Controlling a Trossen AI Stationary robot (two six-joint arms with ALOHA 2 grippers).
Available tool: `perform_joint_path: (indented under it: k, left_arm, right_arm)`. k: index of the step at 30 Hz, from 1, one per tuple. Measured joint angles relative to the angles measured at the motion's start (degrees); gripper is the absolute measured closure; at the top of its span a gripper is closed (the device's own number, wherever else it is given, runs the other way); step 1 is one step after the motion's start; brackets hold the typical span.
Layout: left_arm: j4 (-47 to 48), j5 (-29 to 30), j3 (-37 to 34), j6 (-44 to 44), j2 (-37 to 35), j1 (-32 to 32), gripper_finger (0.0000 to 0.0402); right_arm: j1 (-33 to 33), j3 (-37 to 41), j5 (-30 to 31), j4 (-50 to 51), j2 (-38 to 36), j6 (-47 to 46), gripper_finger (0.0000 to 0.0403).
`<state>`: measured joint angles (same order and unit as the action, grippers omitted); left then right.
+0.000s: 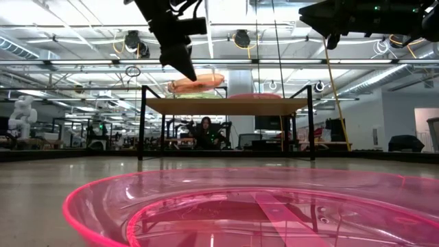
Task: Place and stack plates onto a shelf
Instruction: Stack the orange plate on top of the green plate on the shelf
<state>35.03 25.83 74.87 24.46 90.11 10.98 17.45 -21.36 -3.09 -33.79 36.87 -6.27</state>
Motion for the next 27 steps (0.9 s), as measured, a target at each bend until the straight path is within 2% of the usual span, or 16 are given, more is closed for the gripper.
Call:
perform_joint_path:
  k: [4,12,22,27]
  left_arm:
    - [-0.48,-3.67,-0.35,0.07,0.00,1.76,0.0401]
    - [-2.60,-4.35,-3.16,2.89,0.01,3.45,0.0401]
    - [-1.84,-9.96,-3.56,5.19,0.02,5.14,0.0400]
    - [-1.84,-10.19,-3.58,7.24,0.02,5.14,0.0384]
  right_arm:
    - [0.00,0.01,-0.02,0.02,-0.01,-0.10,0.0316]
    - [0.00,0.01,0.00,0.07,0.01,0.03,0.0316]
    - [0.00,0.02,0.00,0.23,0.01,0.38,0.0316]
    - [0.00,0.02,0.02,0.23,0.01,0.49,0.0316]
